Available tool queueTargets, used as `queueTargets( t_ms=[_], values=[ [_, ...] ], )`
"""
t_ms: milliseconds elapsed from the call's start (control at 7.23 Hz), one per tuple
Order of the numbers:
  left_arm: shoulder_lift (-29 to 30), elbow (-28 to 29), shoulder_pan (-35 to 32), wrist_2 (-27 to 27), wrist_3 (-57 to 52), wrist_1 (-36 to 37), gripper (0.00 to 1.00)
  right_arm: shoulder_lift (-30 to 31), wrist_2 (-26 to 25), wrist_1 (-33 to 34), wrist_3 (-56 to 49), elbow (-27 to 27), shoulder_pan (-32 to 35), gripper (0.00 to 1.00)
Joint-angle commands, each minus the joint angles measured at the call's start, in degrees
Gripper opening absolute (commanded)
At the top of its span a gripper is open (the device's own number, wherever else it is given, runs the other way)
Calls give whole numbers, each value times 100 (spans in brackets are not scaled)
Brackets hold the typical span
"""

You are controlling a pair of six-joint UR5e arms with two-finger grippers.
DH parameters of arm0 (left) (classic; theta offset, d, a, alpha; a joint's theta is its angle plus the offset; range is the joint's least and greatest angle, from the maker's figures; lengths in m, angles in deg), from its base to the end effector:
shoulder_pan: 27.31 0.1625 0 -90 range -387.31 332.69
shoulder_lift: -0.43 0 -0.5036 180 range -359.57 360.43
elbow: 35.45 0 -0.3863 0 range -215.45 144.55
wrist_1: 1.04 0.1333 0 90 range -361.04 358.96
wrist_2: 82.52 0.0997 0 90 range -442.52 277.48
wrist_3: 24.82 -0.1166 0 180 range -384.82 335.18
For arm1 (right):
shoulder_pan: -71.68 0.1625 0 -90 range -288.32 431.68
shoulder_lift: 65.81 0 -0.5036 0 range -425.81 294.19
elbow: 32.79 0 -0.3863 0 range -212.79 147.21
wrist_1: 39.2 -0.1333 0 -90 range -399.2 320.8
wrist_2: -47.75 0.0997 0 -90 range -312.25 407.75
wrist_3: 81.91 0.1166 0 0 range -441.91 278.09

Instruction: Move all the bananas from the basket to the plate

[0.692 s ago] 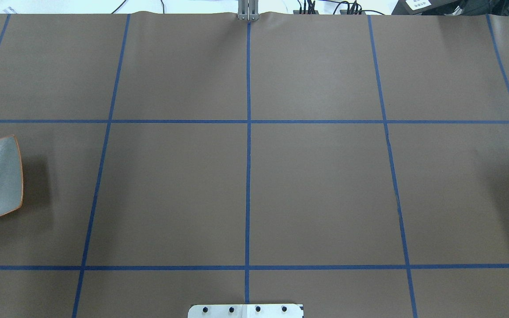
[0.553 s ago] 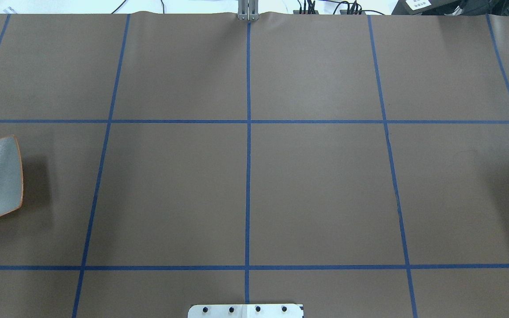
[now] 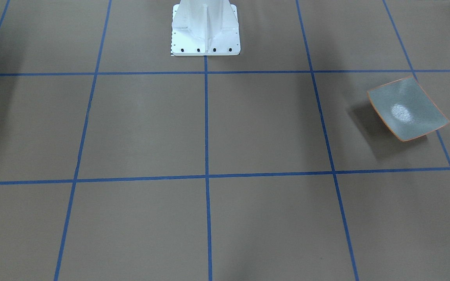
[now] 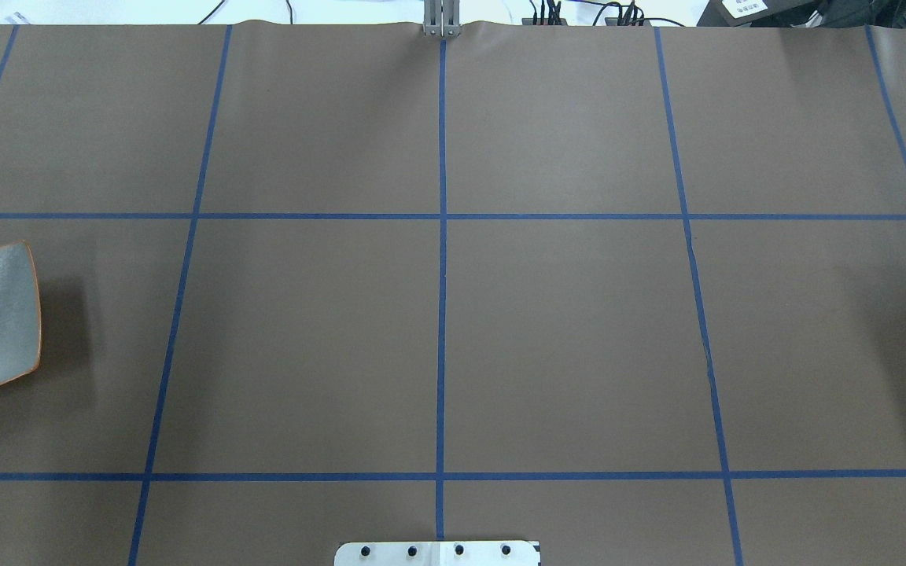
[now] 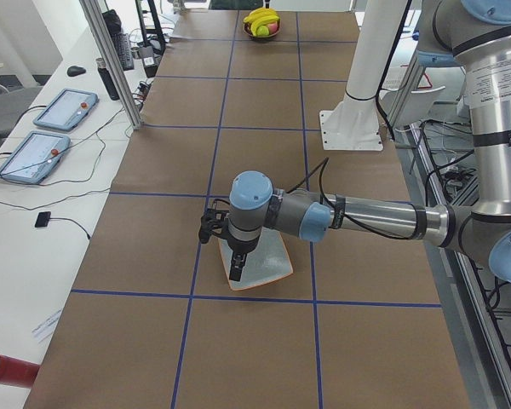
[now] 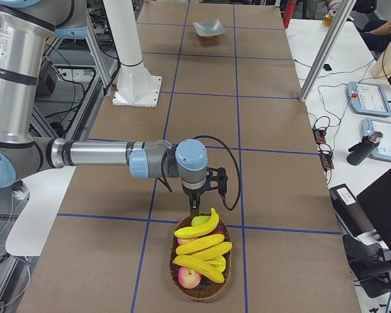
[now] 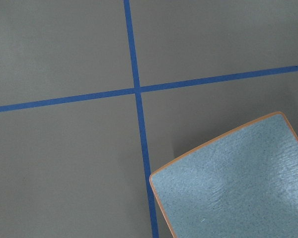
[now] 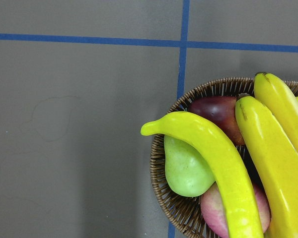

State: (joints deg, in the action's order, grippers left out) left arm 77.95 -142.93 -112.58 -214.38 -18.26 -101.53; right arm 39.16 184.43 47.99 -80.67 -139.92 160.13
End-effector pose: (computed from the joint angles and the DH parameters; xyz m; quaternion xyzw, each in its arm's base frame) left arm -0.0227 -0.3985 0.6776 0.0904 0.3646 0.0334 0.9261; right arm 0.0387 -0.3634 0.7055 0.0302 -0.3967 -0.0197 0.9173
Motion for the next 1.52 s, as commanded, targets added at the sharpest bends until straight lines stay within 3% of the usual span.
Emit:
queueTargets(
  t_ms=[0, 553, 968, 1107, 1383],
  values=[
    [-9, 7, 1, -15, 21, 3, 100, 40, -1, -9, -62, 8, 6, 100],
    [-18, 60, 10, -15, 29, 12, 100, 206, 359, -342, -71, 8, -3, 100],
    [-18, 165, 10, -321, 21, 4, 100, 243, 263, -440, 17, 86, -12, 100],
    [-26, 174, 1, -679, 21, -14, 100, 216, 176, -449, 43, 235, -20, 99],
    [-18, 157, 10, -657, 12, -6, 100, 190, -168, -440, 52, 333, -126, 99]
  ],
)
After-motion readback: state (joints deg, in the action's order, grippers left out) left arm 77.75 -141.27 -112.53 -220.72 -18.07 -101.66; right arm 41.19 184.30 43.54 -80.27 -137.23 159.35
